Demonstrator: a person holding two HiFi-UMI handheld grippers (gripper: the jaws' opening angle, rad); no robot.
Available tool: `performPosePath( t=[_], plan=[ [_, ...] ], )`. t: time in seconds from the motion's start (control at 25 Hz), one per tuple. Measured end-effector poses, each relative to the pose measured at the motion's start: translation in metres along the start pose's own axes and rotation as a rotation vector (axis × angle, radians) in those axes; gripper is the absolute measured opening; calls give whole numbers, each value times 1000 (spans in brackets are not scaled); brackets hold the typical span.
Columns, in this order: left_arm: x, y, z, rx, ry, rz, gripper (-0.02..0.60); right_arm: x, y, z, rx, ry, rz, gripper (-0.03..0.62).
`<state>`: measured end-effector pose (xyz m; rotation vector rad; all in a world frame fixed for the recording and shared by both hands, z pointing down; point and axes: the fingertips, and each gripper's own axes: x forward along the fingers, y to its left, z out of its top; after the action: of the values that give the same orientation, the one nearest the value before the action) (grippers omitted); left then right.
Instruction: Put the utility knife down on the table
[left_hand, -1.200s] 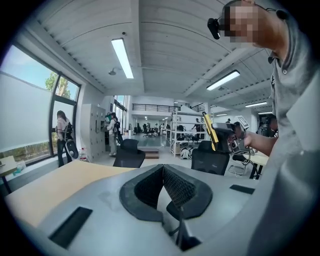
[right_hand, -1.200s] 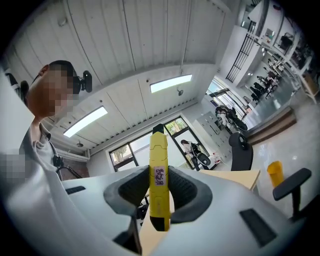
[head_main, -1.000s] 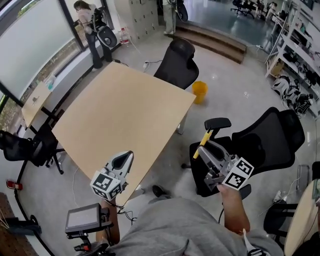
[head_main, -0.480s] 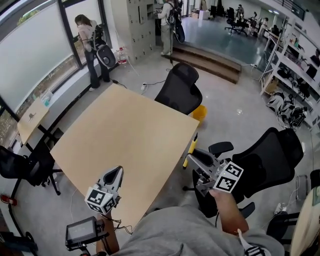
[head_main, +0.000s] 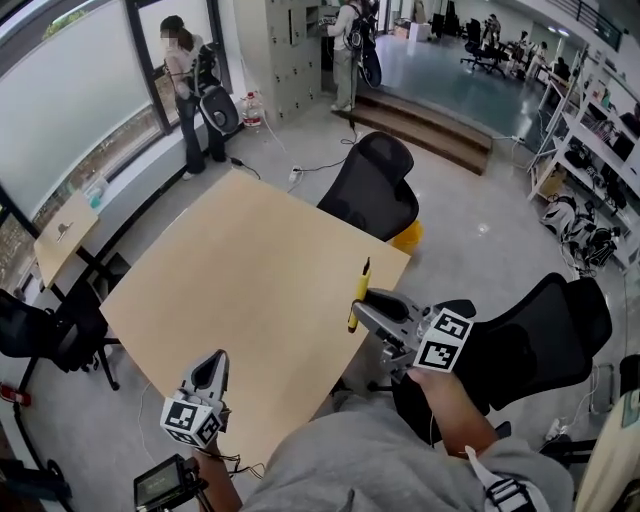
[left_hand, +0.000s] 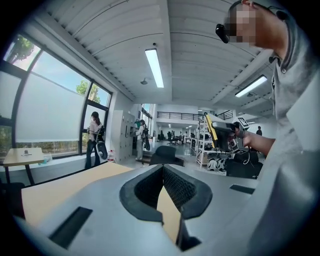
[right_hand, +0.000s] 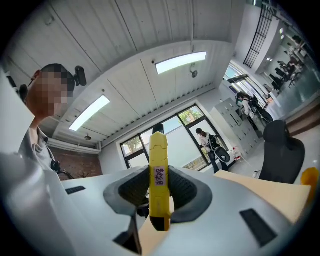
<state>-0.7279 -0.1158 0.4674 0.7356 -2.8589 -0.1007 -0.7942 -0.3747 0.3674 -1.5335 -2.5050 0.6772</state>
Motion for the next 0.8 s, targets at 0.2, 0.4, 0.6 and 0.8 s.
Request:
performPosePath(
  t=[0.2,0.4,0.6,0.8],
  plan=[
    [12,26,8,-20,-11,69,6,44,-33,7,14,27,55,117],
    [32,54,8,-62,-15,127,6,90,-60,16,13,74,108,117],
    [61,73,-4,-111,-3,149,6,131,-91,20,17,117,140,117],
    [86,95,-9,-144,-3,170,6,168,-121,16,26,162,163,117]
  ],
)
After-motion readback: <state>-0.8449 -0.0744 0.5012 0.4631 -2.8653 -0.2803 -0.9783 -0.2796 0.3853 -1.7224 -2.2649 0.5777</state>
